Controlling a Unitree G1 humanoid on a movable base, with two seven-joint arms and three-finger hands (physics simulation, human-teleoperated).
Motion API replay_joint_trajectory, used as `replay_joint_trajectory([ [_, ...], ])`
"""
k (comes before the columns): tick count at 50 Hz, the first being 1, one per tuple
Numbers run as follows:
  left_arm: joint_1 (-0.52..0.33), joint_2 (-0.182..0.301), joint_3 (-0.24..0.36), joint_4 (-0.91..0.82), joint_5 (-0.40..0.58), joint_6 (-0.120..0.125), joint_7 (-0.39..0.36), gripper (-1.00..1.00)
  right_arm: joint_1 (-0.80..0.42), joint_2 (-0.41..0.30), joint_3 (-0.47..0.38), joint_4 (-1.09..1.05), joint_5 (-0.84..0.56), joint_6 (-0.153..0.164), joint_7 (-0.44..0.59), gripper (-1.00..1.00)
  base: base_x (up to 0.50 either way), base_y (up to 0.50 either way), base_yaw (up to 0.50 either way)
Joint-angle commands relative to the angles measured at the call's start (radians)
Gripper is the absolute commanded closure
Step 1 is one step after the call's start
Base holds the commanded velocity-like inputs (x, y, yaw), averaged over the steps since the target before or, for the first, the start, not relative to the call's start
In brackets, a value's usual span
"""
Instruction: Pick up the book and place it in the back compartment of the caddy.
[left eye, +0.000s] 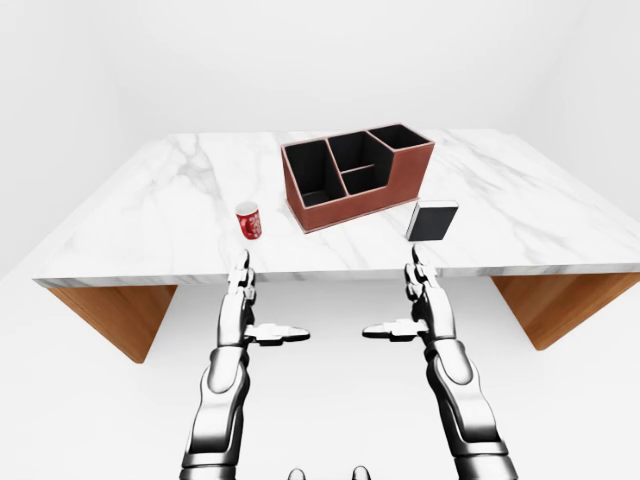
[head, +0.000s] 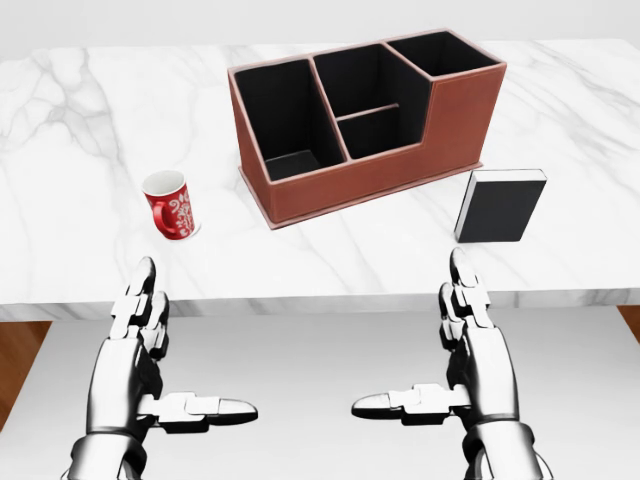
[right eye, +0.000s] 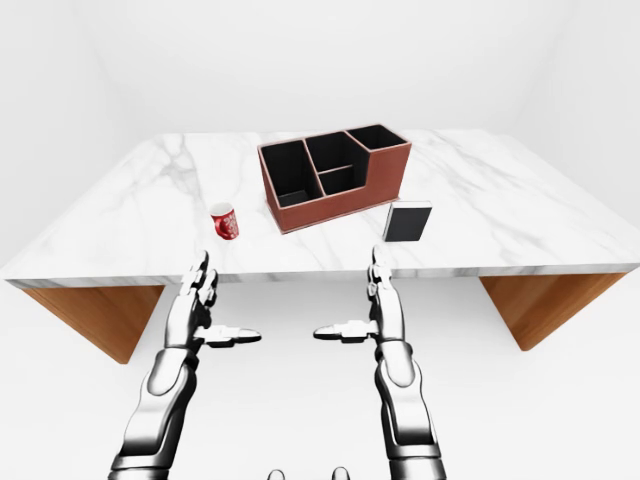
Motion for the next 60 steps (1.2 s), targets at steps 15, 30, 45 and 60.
replay_joint_trajectory([
  [15,0.053,0.020,0.042,-0.221,-0.003,0.087,-0.041,-1.00,0.023,-0.015,-0.032,-0.148,0.030,0.083,0.032,-1.00,0.00,0.00,0.00],
  [30,0.064,0.022,0.068,-0.311,-0.013,0.087,-0.060,-1.00,0.024,-0.021,-0.054,-0.228,0.036,0.083,0.038,-1.00,0.00,0.00,0.00],
  [45,0.078,0.018,0.072,-0.358,-0.010,0.087,-0.068,-1.00,0.063,-0.018,-0.072,-0.357,0.072,0.083,0.085,-1.00,0.02,0.00,0.00],
  [60,0.079,0.017,0.070,-0.357,-0.007,0.087,-0.067,-1.00,0.055,-0.021,-0.074,-0.352,0.065,0.083,0.088,-1.00,0.50,0.00,0.00],
])
